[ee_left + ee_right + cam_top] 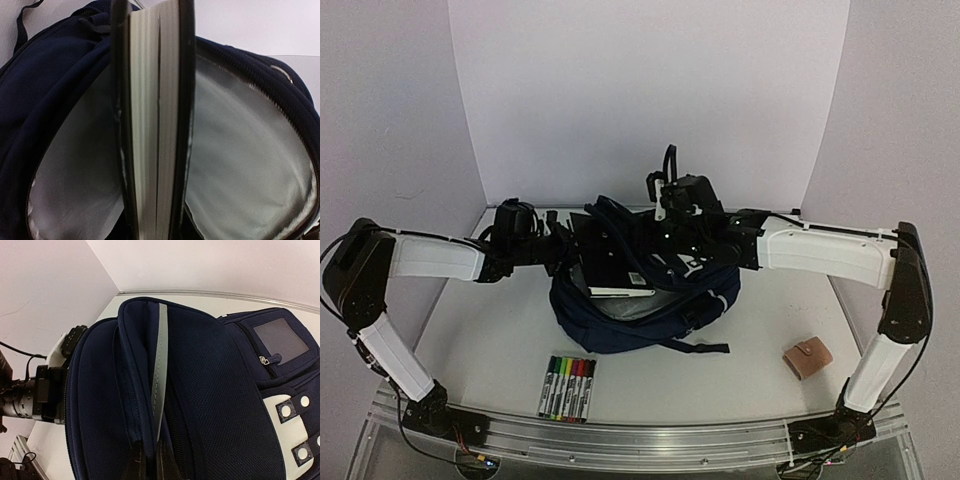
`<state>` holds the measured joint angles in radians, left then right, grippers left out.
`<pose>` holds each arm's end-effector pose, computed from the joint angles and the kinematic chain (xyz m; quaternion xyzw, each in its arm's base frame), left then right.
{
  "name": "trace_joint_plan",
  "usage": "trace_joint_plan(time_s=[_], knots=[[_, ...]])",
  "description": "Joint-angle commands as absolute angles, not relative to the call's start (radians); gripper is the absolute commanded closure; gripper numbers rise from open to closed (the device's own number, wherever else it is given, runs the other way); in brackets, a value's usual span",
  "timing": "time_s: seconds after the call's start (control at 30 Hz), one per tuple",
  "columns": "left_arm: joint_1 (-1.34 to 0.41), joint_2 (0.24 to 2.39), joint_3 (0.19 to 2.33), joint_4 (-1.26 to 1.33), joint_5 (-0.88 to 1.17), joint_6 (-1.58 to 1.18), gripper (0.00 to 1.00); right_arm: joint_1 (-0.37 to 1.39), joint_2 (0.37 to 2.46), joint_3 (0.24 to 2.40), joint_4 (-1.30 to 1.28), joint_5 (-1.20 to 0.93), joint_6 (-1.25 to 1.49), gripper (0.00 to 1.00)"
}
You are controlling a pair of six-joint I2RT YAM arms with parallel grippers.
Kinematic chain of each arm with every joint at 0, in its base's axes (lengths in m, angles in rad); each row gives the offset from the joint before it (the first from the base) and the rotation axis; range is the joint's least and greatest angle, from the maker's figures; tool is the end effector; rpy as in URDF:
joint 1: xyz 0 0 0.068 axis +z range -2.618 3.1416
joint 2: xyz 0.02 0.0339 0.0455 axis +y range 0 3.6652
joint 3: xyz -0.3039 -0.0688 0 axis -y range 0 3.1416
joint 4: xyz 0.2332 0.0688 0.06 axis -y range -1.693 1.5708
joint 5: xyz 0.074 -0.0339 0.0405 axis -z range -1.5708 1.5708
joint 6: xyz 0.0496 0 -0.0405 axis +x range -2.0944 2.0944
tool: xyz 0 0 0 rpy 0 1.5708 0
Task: Pack the student bag
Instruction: Place the book in the student bag.
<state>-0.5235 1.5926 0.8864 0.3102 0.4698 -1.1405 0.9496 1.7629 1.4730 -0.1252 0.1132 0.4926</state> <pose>0.2937 -0.1954 0.2660 -0.1229 0.8105 -0.5289 0.2197 0.2557 0.3476 0.3529 -0.1593 0.8216 0.3245 0.4409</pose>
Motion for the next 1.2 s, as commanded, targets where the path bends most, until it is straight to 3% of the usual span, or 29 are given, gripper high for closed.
trace_joint_plan(time_s=[0.0, 0.33, 0.47, 0.6, 0.77, 0.93, 1.17], knots=[[-0.556, 1.667, 1.011, 0.624, 0.377, -1.182, 1.00, 0.978, 1.674, 1.475, 0.047, 0.097, 0.517, 1.00], [-0.615, 1.947, 1.202, 0.646, 0.380, -1.174, 0.98, 0.979, 1.687, 1.471, 0.058, 0.116, 0.506, 1.00], [-0.614, 1.942, 1.261, 0.436, 0.359, -1.029, 0.76, 0.980, 1.689, 1.469, 0.058, 0.153, 0.492, 1.00], [-0.614, 1.848, 1.254, 0.221, 0.300, -0.888, 0.41, 0.980, 1.679, 1.457, 0.057, 0.192, 0.485, 1.00], [-0.616, 1.735, 1.227, -0.014, 0.251, -0.803, 0.23, 0.979, 1.680, 1.454, 0.057, 0.197, 0.479, 1.00], [-0.632, 1.661, 1.163, -0.080, 0.262, -0.824, 0.22, 0.979, 1.690, 1.460, 0.057, 0.192, 0.474, 1.00], [-0.705, 1.678, 1.126, -0.073, 0.290, -0.878, 0.39, 0.979, 1.691, 1.460, 0.058, 0.194, 0.469, 1.00]])
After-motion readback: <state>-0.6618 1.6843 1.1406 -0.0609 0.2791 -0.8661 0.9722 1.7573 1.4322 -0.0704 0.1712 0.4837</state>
